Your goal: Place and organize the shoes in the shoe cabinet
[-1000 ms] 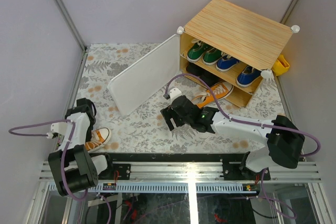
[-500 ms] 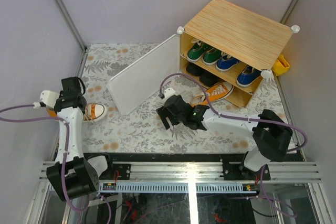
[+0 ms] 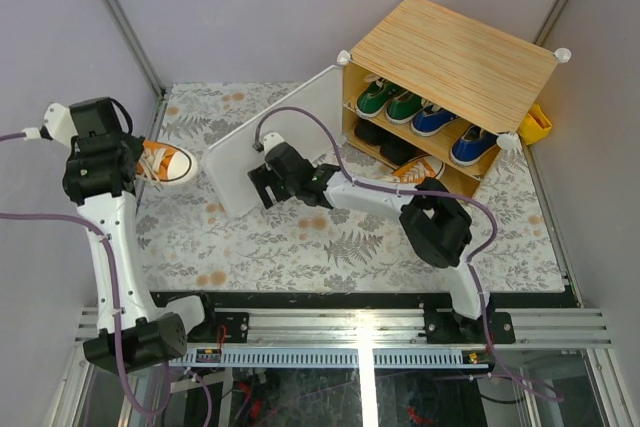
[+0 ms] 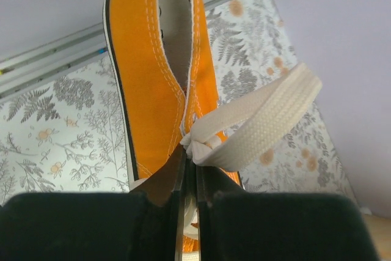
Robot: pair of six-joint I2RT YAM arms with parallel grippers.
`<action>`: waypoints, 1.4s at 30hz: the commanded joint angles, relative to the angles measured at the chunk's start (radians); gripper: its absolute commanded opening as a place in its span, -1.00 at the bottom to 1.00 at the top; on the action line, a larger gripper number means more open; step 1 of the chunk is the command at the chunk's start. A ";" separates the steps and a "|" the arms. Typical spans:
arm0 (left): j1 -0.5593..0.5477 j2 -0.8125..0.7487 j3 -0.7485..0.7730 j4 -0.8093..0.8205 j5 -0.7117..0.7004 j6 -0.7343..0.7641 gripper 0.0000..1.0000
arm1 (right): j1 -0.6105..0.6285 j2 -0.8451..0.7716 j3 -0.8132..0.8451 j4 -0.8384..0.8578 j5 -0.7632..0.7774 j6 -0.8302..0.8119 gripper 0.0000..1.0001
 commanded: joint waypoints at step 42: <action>-0.917 0.242 0.238 0.228 -0.091 -0.211 -1.00 | -0.019 -1.121 -0.486 -0.388 0.441 0.046 0.74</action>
